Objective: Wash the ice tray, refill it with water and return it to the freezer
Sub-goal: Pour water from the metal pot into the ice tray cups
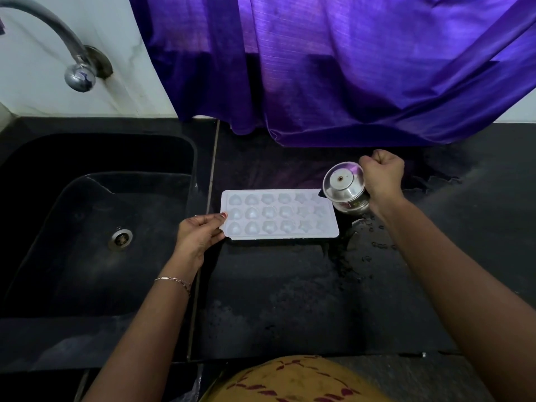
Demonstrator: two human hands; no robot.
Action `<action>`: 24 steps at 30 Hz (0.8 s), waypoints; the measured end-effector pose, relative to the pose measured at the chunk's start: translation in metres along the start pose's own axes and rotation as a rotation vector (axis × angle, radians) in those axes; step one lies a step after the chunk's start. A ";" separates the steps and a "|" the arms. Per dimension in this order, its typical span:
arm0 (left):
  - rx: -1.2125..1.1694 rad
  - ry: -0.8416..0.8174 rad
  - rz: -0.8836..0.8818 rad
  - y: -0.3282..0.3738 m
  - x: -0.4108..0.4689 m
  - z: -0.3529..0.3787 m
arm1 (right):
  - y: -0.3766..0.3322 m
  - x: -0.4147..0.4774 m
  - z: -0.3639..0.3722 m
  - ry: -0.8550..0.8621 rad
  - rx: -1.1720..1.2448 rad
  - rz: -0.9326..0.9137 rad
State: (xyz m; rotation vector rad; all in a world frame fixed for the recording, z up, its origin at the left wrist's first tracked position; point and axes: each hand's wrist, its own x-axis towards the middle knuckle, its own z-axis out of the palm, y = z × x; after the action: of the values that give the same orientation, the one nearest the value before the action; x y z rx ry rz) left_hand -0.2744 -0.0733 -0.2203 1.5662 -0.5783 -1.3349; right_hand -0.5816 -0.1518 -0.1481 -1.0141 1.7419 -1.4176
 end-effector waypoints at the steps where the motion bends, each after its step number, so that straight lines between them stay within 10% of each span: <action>1: -0.002 0.000 -0.001 0.000 0.000 0.000 | -0.001 0.000 0.002 -0.011 -0.008 -0.009; 24: -0.013 -0.025 -0.004 0.000 0.002 -0.003 | -0.012 0.002 0.015 -0.086 -0.117 -0.167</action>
State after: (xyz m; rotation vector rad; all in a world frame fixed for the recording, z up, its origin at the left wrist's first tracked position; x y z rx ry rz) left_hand -0.2712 -0.0738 -0.2216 1.5428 -0.5804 -1.3605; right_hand -0.5678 -0.1619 -0.1388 -1.2900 1.7270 -1.3638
